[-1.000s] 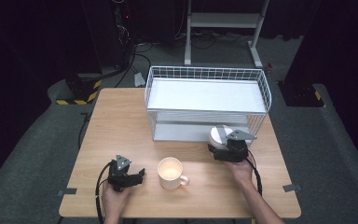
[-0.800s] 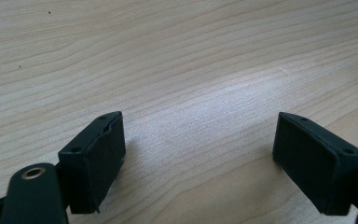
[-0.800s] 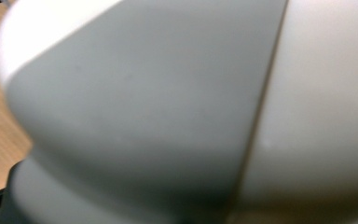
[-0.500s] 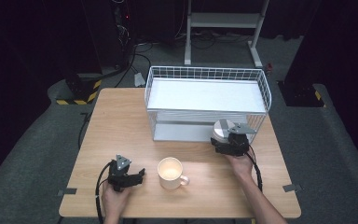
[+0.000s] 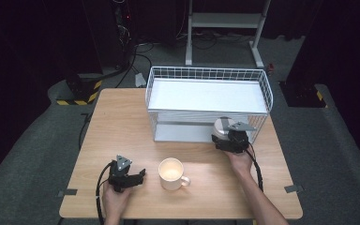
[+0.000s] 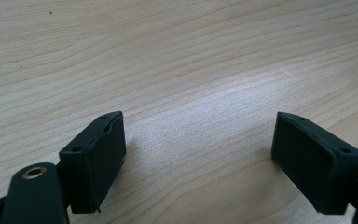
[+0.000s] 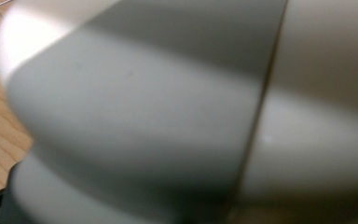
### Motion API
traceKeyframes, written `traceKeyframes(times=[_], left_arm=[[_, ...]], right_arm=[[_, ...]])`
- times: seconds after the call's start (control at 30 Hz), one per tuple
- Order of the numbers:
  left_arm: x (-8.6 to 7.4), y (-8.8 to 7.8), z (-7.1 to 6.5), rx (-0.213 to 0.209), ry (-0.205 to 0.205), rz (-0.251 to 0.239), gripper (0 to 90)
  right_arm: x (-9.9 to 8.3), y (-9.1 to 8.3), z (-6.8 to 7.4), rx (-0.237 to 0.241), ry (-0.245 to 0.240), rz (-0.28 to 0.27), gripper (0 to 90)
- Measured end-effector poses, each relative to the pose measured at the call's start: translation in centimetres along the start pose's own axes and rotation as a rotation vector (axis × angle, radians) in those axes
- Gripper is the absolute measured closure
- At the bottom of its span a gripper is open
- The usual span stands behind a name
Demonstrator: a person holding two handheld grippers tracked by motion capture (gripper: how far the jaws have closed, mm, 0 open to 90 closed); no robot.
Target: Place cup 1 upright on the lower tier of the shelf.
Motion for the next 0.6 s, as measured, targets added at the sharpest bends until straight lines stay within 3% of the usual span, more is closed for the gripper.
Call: traceKeyframes(times=[0.6], left_arm=[[0.01,-0.01,0.06,0.006,-0.002,-0.002,19.1]], right_arm=[[0.02,0.79,-0.38,-0.025,-0.015,-0.034,18.5]])
Point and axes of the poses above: each handheld gripper's, and its own axes: y roughly forward along the jaws, x roughly out of its top, z roughly to its left, the point moved 2 cm from there along y, roughly forward along the jaws, and after that the axes turned 1 degree about -y, right-handed, at the moved point
